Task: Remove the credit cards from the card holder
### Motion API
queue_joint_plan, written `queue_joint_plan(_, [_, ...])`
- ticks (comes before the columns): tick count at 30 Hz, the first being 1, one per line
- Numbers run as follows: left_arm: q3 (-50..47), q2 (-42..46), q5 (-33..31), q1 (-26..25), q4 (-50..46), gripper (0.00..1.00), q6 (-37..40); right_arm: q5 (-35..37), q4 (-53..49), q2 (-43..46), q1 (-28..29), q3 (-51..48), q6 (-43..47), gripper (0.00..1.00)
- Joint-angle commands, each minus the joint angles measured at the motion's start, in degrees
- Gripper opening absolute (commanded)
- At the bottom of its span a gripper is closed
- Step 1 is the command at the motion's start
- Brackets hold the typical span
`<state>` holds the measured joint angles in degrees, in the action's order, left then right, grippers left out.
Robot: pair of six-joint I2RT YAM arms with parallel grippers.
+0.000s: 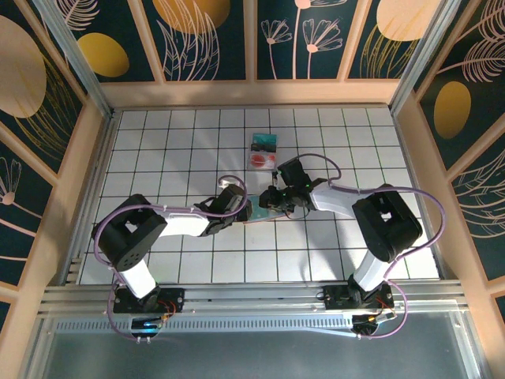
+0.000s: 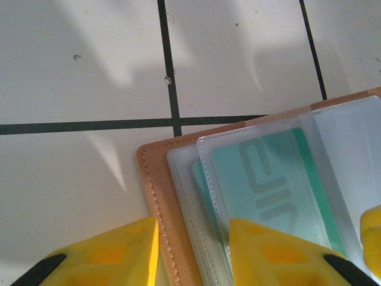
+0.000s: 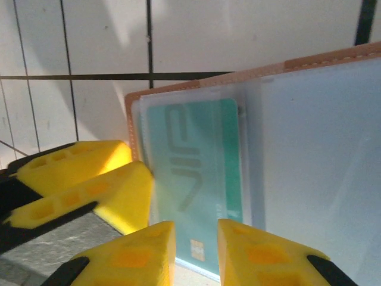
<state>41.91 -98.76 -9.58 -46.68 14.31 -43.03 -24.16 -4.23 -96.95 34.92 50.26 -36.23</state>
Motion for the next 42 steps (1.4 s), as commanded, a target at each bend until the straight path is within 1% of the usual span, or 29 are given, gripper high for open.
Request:
queue_joint_plan(1, [0.7, -1.7, -1.0, 0.0, -2.4, 0.33, 1.1, -1.4, 2.3, -1.7, -0.8, -1.3, -0.7, 0.25])
queue_joint_plan(8, [1.0, -1.9, -1.0, 0.0, -3.2, 0.3, 1.2, -1.4, 2.8, -2.5, -1.1, -2.1, -1.0, 0.25])
queue_joint_plan(16, [0.7, -1.4, -0.1, -0.1, -3.6, 0.3, 1.3, -1.8, 4.2, -2.4, -2.0, -3.3, -1.6, 0.25])
queue_joint_plan(24, [1.0, -1.2, 1.3, -0.1, -3.6, 0.3, 1.7, -5.6, 9.4, -3.7, -2.8, -4.5, -3.2, 0.24])
queue_joint_plan(30, [1.1, -1.9, 2.0, -0.1, -3.4, 0.3, 1.6, -7.0, 11.6, -4.3, -3.2, -4.8, -4.0, 0.24])
queue_joint_plan(38, [0.8, -2.1, 2.0, -0.1, -3.6, 0.29, 1.6, -10.4, 16.8, -2.7, -3.2, -6.6, -6.0, 0.21])
queue_joint_plan(42, [0.7, -2.1, 2.1, -0.1, -3.6, 0.29, 1.6, -11.0, 18.2, -1.6, -3.2, -7.0, -6.6, 0.2])
